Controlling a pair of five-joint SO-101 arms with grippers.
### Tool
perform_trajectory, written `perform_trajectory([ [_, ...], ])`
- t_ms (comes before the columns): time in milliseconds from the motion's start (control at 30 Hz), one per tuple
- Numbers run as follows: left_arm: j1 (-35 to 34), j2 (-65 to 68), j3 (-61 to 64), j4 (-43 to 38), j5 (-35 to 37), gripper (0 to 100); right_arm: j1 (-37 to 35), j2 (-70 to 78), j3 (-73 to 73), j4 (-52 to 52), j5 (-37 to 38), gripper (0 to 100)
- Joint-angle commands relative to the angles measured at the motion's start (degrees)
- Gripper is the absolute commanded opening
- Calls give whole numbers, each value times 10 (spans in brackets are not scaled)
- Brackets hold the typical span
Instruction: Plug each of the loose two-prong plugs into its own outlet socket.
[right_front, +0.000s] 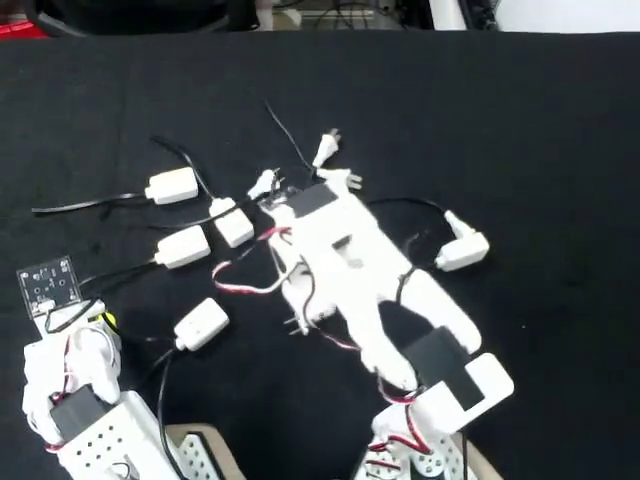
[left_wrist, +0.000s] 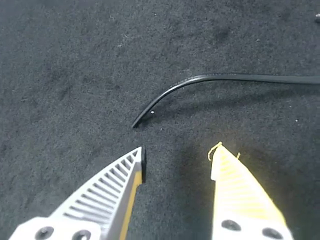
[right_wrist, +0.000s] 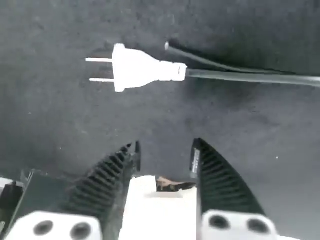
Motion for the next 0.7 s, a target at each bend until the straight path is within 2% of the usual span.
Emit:
perform_trajectory([
  [0, 6, 0, 11, 2, 4, 223, 6, -18, 7, -17, -15, 144],
  [67, 6, 0, 11, 2, 4, 223, 6, -3, 7, -37, -59, 100],
  [133, 6, 0, 11, 2, 4, 223, 6, 19, 7, -59, -142, 77],
  [200, 5, 0, 11, 2, 4, 223, 6, 50, 7, -84, -223, 88],
  [300, 5, 0, 11, 2, 4, 223, 6, 102, -3, -102, -292, 132],
  [467, 5, 0, 11, 2, 4, 223, 7, 175, -45, -102, -320, 216],
  [567, 4, 0, 11, 2, 4, 223, 7, 196, -74, -102, -320, 203],
  [667, 4, 0, 11, 2, 4, 223, 12, 192, -106, -93, -320, 148],
])
